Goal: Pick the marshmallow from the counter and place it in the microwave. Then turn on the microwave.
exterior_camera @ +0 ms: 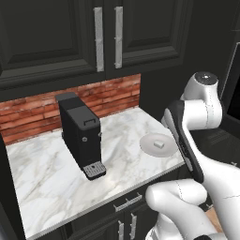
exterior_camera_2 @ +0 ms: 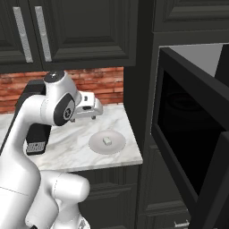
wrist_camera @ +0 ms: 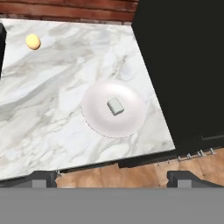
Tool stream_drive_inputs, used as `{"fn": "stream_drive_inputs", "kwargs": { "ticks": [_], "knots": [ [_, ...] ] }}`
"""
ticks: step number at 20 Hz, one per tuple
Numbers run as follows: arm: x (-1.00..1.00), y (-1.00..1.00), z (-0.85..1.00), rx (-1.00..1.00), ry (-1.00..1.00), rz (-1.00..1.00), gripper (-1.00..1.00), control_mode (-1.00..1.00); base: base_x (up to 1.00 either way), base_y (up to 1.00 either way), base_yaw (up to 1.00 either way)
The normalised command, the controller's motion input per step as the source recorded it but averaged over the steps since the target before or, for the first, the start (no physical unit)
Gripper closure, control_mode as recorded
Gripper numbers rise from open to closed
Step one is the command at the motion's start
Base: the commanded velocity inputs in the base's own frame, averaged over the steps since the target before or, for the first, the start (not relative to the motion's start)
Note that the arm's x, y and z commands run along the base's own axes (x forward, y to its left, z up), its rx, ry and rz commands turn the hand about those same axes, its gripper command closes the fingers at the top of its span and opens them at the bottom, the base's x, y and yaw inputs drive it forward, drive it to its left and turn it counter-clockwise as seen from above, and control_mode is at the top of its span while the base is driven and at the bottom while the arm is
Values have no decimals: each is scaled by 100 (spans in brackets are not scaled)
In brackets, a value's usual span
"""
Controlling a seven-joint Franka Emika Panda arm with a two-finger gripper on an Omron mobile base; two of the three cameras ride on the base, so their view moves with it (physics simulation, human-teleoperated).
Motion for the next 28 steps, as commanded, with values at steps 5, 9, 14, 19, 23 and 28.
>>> {"fn": "stream_drive_inputs", "kwargs": {
  "ticks": [5, 9, 14, 19, 23, 28],
  "knots": [
    [11, -1, -8, 0, 0, 0, -100, -100, 0, 0, 0],
    [13, -2, -13, 0, 0, 0, -100, -100, 0, 0, 0],
    [13, -5, -19, 0, 0, 0, -100, -100, 0, 0, 0],
    [15, -4, -18, 0, 0, 0, -100, -100, 0, 0, 0],
    [16, -3, -16, 0, 0, 0, -100, -100, 0, 0, 0],
    [17, -2, -15, 0, 0, 0, -100, -100, 0, 0, 0]
  ]
}}
